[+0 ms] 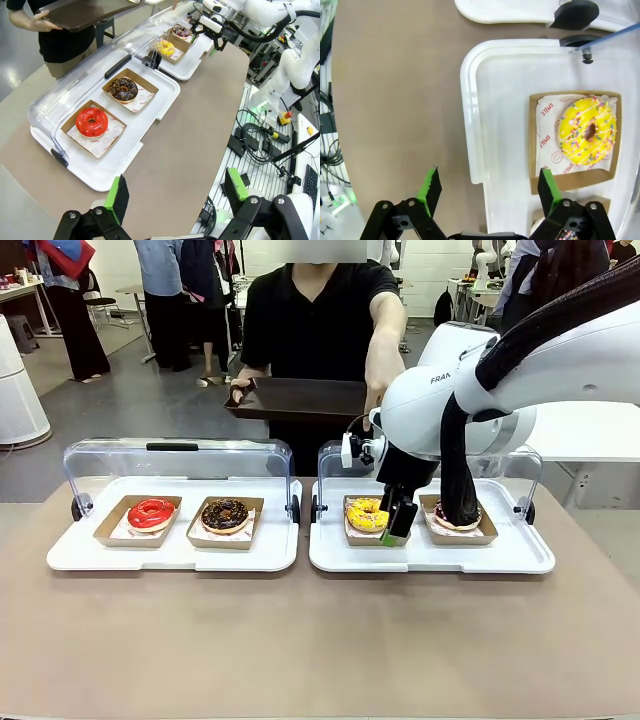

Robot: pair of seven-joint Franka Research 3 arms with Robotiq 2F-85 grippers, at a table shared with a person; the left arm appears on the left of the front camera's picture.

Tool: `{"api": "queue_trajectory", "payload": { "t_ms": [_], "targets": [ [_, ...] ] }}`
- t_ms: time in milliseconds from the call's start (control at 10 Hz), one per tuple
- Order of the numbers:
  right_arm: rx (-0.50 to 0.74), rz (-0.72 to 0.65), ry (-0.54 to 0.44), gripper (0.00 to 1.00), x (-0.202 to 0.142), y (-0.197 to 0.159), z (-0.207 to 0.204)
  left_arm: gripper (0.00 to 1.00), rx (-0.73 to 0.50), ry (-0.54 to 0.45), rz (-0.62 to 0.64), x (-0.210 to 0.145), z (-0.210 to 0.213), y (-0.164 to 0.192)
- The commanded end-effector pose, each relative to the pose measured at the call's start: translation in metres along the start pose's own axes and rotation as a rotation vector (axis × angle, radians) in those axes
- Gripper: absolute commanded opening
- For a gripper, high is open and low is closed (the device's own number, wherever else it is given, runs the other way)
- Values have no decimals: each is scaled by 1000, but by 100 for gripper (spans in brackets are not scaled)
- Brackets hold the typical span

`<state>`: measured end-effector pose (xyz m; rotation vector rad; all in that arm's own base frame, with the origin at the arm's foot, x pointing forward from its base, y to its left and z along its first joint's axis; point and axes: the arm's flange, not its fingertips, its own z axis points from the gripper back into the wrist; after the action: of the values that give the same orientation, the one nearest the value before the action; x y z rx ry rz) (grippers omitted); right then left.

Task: Provide the desired donut to the person.
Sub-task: Pick up and lift the Paper togo box containing the Donut pointed at by the person.

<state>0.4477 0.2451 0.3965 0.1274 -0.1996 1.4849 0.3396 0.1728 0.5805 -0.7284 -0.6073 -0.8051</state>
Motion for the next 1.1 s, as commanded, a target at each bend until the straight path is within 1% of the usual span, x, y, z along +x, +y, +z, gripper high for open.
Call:
{"api": "queue_trajectory", "payload": {
  "t_ms": [0,300,400,800,1000],
  "targets": [
    [-3,-8,-19,100,1,1,1,100,-1,-5,-5,0,1,-1],
    [-3,-8,-19,100,1,1,1,100,-1,-5,-5,0,1,-1],
    [0,2,0,100,1,1,0,100,-1,-5,-5,0,1,-1],
    [-21,31,59,100,-5,-17,-12,100,-1,-5,-5,0,1,-1],
    [-15,33,70,100,-11,-29,-23,100,-1,-5,-5,0,1,-1]
  ]
}}
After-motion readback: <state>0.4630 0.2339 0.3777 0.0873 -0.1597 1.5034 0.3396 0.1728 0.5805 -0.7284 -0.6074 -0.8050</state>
